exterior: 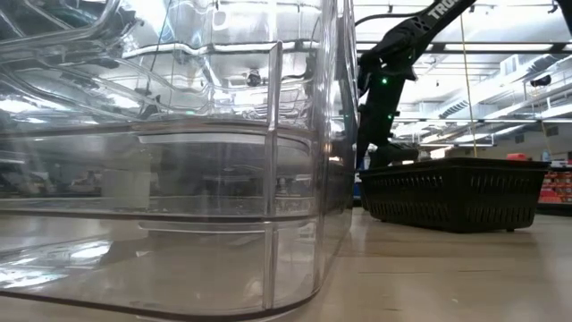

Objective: Stack baskets by color
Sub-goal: Stack the top black basket on the bottom black baskets

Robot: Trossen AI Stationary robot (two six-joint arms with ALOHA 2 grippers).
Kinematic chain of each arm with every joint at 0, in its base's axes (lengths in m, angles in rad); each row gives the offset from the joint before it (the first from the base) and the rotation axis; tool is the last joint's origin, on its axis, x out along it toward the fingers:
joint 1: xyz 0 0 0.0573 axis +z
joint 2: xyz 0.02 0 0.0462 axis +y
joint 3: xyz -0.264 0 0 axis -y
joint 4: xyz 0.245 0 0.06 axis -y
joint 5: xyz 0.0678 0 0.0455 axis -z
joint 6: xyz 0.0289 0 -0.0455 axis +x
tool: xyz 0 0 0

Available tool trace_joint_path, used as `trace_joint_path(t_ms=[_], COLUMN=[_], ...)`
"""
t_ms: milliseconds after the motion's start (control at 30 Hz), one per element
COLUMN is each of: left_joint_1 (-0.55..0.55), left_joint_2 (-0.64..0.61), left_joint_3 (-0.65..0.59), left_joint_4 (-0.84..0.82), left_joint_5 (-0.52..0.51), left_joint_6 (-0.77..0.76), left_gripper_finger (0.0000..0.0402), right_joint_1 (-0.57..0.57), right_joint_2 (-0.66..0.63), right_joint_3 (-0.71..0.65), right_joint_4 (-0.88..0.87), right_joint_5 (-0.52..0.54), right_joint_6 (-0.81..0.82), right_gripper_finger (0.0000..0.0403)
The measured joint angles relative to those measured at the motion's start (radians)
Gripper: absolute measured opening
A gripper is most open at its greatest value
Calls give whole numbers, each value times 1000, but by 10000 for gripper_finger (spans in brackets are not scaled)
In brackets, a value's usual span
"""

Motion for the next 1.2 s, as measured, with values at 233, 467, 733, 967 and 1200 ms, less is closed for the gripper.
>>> trace_joint_path(t_ms=[233,467,733,967,1200], left_joint_1=[0,0,0,0,0], left_joint_2=[0,0,0,0,0], left_joint_3=[0,0,0,0,0], left_joint_4=[0,0,-1,-3,-7], left_joint_5=[0,0,0,0,0], left_joint_6=[0,0,0,0,-1], left_gripper_finger=[20,12,22,13,19], right_joint_1=[-23,-28,-26,-25,-25], right_joint_2=[0,24,94,101,100], right_joint_3=[0,-1,-1,-1,-1], right_joint_4=[-2,0,65,40,35], right_joint_5=[-23,-49,-2,39,71], right_joint_6=[1,3,-52,-22,7], right_gripper_finger=[216,216,216,190,110])
